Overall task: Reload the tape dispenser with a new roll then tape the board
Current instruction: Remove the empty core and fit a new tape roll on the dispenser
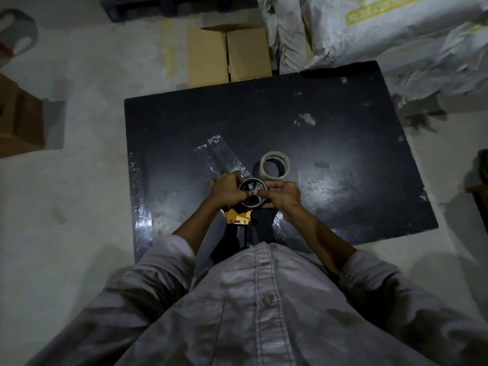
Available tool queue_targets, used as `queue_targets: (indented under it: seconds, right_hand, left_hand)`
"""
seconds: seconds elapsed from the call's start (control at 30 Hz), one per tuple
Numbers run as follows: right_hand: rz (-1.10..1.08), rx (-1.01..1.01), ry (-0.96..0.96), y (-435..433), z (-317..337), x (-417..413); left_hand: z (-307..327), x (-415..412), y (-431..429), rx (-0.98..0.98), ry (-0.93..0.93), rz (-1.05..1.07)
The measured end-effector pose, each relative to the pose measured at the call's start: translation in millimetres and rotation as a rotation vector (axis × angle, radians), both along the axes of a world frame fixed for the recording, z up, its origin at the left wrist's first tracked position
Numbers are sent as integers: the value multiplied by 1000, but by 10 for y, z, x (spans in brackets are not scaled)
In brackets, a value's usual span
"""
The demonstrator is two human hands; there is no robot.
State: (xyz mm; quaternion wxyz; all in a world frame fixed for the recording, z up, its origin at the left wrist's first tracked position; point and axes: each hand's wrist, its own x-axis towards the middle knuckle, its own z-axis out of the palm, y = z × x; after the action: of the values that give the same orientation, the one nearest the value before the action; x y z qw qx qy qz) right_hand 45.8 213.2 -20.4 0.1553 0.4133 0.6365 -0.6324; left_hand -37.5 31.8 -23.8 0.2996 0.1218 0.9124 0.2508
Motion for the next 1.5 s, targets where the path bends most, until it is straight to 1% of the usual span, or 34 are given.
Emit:
queue_targets:
  seconds: [0.17,0.3,0.47,0.6,0.7,0.8,0.9,0.97,1.07,1.13,1.2,1.23,1.37,1.43,1.5]
  right_hand:
    - [-15,2,-16,-3,14,3]
    - [-10,2,-21,2,14,3]
    - [-42,3,-20,16,54,21]
    - [-49,6,-23,13,124,7]
    - [-32,67,-33,-10,122,2]
    - [23,225,-9,-36,145,-26]
    - [14,215,20,31,236,-29]
    - [5,144,29,120,271,-10]
    - [-34,-73,94,232,412,22]
    - [-20,-179,183,298,547,45]
    - [17,-205,280,369,627,40]
    - [51,-178,328,397,668,32]
    - [240,180,449,469,757,-28]
    - [251,350,489,509,746,-31]
    - [246,513,536,583,779,19]
  left_hand:
    - [-35,9,-14,6,-20,9]
    - [-53,23,-13,-20,8,5]
    - [99,95,68,-37,82,-46]
    - [190,145,79,-38,98,-38]
    - [159,169,72,-15,127,-25]
    - [216,205,129,52,226,29]
    - [309,160,157,107,260,42]
    - [349,91,74,187,148,75]
    - [456,-2,-91,437,-154,173]
    - [605,-48,-135,567,-249,262]
    - [725,-93,-123,645,-279,352]
    - [771,-120,-95,663,-274,368]
    - [953,-212,91,714,-270,367]
    - [1020,-216,226,731,-267,338]
    - [1044,-205,352,739,-260,257]
